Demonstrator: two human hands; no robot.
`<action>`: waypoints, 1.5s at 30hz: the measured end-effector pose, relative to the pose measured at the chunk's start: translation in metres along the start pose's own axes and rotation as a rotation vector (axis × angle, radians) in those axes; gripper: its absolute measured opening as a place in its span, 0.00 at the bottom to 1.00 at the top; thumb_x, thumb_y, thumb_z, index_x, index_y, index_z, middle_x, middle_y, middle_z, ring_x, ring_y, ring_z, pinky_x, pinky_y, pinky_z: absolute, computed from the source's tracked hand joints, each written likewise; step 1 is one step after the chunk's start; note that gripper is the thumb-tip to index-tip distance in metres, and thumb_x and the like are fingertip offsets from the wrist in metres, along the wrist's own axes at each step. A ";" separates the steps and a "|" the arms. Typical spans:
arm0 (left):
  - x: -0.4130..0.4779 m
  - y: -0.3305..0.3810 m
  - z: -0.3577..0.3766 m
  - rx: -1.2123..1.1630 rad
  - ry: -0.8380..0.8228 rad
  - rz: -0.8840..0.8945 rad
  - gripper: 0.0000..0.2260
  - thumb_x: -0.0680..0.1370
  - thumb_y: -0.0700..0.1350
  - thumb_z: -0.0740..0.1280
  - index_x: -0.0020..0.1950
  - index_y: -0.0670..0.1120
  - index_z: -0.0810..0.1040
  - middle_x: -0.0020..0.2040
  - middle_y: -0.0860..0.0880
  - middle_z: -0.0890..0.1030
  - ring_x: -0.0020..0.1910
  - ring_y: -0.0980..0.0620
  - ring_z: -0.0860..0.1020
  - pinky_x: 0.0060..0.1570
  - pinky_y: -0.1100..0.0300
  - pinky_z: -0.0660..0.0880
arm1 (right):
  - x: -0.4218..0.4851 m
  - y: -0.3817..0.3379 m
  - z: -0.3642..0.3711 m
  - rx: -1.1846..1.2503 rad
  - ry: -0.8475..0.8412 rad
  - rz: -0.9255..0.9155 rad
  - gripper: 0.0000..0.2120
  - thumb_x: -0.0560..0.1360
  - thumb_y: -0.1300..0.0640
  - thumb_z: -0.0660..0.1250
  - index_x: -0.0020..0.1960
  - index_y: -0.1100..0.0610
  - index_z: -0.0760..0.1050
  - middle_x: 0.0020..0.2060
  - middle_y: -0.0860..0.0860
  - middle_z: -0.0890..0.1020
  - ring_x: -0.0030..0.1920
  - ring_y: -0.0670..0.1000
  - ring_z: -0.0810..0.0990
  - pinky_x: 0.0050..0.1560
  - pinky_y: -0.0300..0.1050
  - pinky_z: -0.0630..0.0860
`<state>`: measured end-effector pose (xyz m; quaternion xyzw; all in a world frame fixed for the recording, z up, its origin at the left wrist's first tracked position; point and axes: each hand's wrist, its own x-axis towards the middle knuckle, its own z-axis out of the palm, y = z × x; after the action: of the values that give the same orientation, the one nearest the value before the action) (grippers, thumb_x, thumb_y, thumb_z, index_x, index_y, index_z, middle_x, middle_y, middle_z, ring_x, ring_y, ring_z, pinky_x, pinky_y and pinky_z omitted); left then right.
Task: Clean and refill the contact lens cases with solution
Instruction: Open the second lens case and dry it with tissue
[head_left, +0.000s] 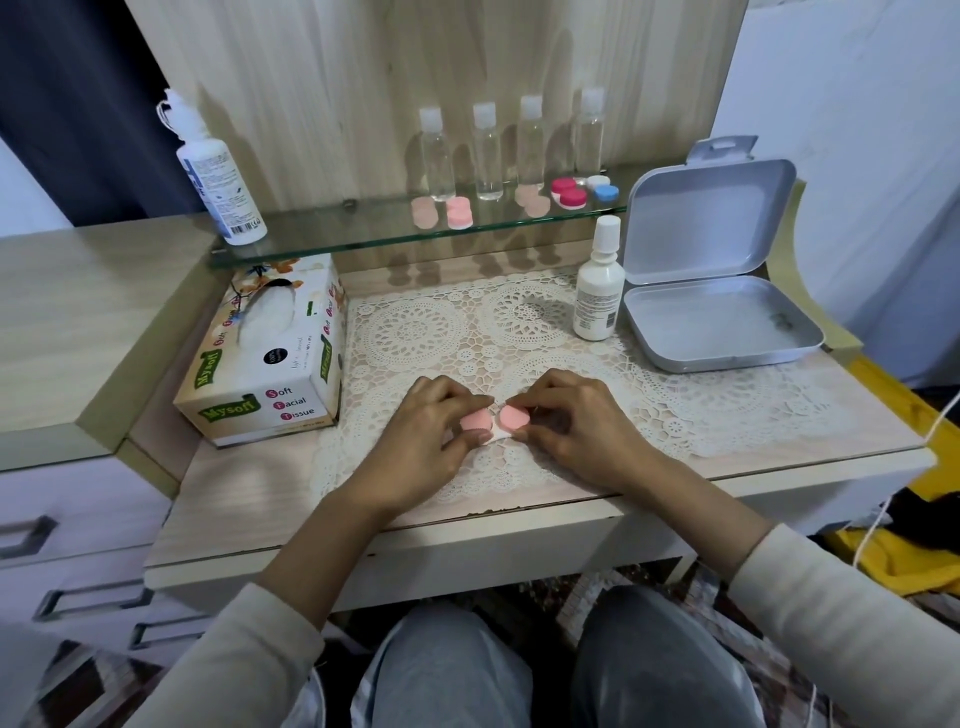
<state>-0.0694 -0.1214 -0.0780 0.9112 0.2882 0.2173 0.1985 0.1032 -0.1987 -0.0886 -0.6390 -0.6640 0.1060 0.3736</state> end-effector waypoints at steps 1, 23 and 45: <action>0.000 -0.001 0.000 -0.007 0.024 -0.009 0.16 0.75 0.44 0.68 0.62 0.46 0.77 0.49 0.54 0.72 0.51 0.57 0.66 0.51 0.75 0.60 | 0.000 0.000 0.000 -0.001 -0.004 0.004 0.13 0.69 0.59 0.73 0.54 0.58 0.81 0.45 0.53 0.80 0.45 0.49 0.75 0.48 0.42 0.73; -0.008 -0.002 0.009 -0.062 0.196 -0.174 0.12 0.65 0.48 0.76 0.47 0.48 0.83 0.44 0.51 0.79 0.48 0.52 0.73 0.46 0.63 0.66 | 0.001 -0.009 -0.003 -0.001 -0.009 0.101 0.16 0.65 0.52 0.76 0.51 0.55 0.81 0.41 0.48 0.79 0.41 0.44 0.75 0.39 0.30 0.70; -0.008 -0.002 0.011 -0.083 0.210 -0.160 0.11 0.66 0.48 0.76 0.47 0.47 0.84 0.42 0.53 0.76 0.46 0.52 0.72 0.47 0.57 0.70 | 0.003 -0.006 0.001 0.015 -0.025 0.139 0.15 0.64 0.52 0.77 0.45 0.55 0.76 0.43 0.47 0.73 0.39 0.40 0.71 0.39 0.25 0.67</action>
<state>-0.0703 -0.1279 -0.0905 0.8487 0.3697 0.3065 0.2214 0.0982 -0.1967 -0.0839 -0.6793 -0.6217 0.1447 0.3620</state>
